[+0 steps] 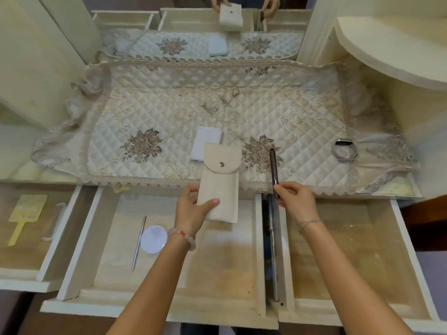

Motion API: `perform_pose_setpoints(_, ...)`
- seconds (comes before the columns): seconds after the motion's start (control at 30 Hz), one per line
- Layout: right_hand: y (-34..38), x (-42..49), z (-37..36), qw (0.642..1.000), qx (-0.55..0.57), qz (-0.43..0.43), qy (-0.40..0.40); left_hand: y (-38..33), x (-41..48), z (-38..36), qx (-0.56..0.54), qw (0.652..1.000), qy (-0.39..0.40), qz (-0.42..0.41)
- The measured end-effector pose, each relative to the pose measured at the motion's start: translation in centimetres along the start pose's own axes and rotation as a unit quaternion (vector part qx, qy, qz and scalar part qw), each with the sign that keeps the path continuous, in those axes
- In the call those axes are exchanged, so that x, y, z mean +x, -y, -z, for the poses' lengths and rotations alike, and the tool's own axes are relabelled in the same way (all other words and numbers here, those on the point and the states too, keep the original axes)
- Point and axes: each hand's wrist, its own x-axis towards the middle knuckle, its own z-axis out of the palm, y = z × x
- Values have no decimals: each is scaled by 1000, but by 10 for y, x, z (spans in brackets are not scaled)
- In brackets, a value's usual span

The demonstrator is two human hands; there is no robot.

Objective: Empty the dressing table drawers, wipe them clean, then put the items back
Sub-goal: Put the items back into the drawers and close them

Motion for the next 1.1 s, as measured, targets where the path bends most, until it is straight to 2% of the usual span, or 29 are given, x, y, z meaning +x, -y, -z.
perform_pose_setpoints(0.33, -43, -80, -87, 999, 8, -36, 1, 46, -27, 99, -4, 998, 43, 44)
perform_pose_setpoints(0.53, -84, -98, -116, 996, -27, -82, -10, 89, -25, 132, 8, 994, 37, 107)
perform_pose_setpoints(0.97, -126, -89, -126, 981, -123, -150, 2, 134, -4, 104, 1, 980, 32, 197)
perform_pose_setpoints(1.1, -133, -83, -125, 974, -159, -159, 1, 146, 4, 93, 44, 978, 35, 201)
